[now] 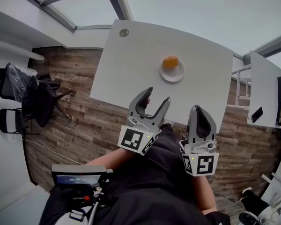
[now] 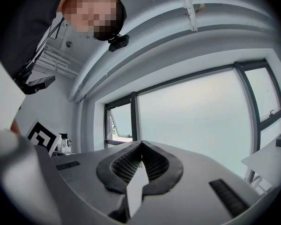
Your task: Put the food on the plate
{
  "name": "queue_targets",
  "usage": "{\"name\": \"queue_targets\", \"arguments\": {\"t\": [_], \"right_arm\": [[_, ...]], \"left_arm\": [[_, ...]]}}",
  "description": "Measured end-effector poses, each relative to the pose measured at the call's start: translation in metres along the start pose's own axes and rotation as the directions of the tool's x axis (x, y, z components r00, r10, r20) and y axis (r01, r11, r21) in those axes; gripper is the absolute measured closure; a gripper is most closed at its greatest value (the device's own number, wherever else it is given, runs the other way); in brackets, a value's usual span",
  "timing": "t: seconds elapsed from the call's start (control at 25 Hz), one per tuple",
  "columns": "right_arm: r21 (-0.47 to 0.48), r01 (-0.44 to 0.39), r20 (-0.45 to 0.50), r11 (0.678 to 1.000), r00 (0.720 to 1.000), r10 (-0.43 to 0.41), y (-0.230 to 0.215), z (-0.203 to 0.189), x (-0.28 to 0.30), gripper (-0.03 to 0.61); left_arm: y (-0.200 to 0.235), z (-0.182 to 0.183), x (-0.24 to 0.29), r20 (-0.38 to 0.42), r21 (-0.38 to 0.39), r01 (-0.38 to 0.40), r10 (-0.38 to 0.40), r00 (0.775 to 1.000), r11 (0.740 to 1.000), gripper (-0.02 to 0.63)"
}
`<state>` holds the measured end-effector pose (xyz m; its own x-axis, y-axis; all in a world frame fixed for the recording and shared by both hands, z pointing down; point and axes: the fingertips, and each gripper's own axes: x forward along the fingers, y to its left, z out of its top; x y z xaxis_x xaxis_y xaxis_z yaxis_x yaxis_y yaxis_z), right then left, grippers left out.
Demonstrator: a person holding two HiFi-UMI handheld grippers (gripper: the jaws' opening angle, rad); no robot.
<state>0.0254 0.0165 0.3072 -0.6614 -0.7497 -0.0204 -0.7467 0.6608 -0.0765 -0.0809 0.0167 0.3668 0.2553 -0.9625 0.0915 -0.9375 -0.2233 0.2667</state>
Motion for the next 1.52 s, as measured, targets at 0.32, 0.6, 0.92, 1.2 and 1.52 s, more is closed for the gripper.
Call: {"name": "queue_targets", "arguments": {"t": [0.32, 0.6, 0.92, 1.2, 1.52], "right_arm": [[-0.022, -0.018, 0.008, 1.000, 1.000, 0.018, 0.006, 0.000, 0.004, 0.572], [-0.038, -0.033, 0.018, 0.999, 0.999, 0.034, 0.004, 0.004, 0.006, 0.572], [-0.037, -0.054, 0.035, 0.998, 0.998, 0.055, 0.004, 0.009, 0.010, 0.572], [-0.046, -0.062, 0.011, 0.997, 0.998, 0.062, 0.003, 0.003, 0.014, 0.572], [-0.055, -0.066, -0.005, 0.996, 0.998, 0.065, 0.010, -0.001, 0.011, 0.572]], "left_arm": [[-0.004, 0.007, -0.004, 0.022, 0.015, 0.001, -0.002, 1.000, 1.000, 0.407], [-0.014, 0.014, -0.006, 0.044, 0.096, 0.012, -0.016, 0.999, 0.995, 0.483], [-0.015, 0.017, -0.006, 0.052, 0.121, 0.008, -0.015, 0.999, 0.993, 0.574], [-0.015, 0.017, -0.006, 0.064, 0.114, 0.007, -0.014, 0.998, 0.993, 0.607], [-0.023, 0.016, -0.012, 0.054, 0.171, 0.026, -0.036, 0.998, 0.985, 0.607]]}}
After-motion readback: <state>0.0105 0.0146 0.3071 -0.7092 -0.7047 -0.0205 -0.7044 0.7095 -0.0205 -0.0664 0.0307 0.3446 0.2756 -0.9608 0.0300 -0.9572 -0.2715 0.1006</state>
